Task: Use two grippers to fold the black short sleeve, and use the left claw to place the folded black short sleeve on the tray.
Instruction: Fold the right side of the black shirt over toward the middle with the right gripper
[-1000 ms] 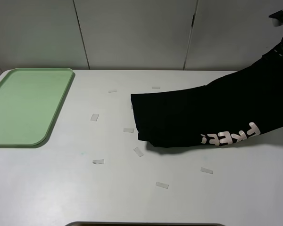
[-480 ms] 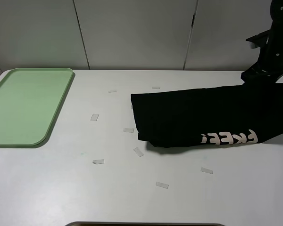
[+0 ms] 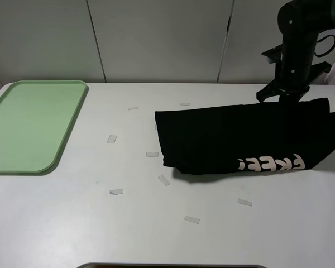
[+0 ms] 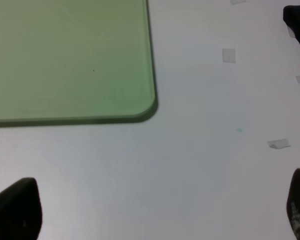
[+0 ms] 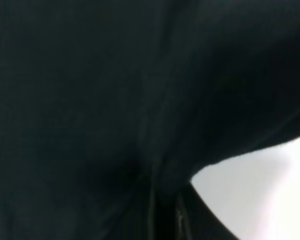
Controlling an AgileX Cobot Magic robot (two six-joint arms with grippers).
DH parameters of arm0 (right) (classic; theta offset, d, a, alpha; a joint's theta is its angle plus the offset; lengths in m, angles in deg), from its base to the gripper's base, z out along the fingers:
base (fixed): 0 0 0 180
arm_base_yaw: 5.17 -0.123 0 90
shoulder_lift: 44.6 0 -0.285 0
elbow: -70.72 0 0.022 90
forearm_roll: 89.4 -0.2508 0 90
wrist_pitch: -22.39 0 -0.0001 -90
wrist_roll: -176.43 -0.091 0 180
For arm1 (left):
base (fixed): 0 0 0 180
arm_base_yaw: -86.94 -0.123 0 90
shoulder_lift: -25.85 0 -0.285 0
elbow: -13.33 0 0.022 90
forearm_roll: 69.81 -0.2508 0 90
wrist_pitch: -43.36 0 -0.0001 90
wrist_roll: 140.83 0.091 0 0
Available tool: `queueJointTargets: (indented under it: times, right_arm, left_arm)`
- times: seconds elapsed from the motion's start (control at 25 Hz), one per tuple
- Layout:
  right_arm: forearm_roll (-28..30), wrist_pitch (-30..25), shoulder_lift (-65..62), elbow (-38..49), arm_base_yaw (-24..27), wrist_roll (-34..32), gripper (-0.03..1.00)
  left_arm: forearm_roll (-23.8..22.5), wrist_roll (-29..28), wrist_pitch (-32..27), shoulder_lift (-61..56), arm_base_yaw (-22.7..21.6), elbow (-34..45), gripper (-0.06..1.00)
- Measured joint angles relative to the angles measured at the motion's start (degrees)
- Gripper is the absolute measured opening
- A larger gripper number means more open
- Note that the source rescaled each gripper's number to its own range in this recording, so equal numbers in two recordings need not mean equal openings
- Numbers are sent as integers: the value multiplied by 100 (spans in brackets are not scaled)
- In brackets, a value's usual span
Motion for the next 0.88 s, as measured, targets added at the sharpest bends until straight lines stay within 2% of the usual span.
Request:
queueJointTargets:
  times: [0.36, 0.48, 0.56, 0.68, 0.72, 0.8, 0.88]
  right_arm:
    - [-242, -6, 65, 0, -528, -343, 0]
    - [-459, -6, 65, 0, -617, -350, 9]
    - [-563, 12, 65, 0, -677, -355, 29]
    - [-670, 144, 46, 0, -777, -355, 75]
    - [-685, 158, 18, 0, -803, -355, 85]
    - [-733, 170, -53, 0, -810, -355, 94]
    - [-745, 182, -167, 0, -810, -360, 98]
  left_arm:
    - [0, 0, 0, 0, 0, 0, 98]
    - [0, 0, 6, 0, 0, 0, 98]
    - [5, 0, 6, 0, 0, 0, 98]
    - [5, 0, 6, 0, 0, 0, 98]
    - [5, 0, 6, 0, 0, 0, 98]
    - [5, 0, 6, 0, 0, 0, 98]
    - [5, 0, 6, 0, 0, 0, 98]
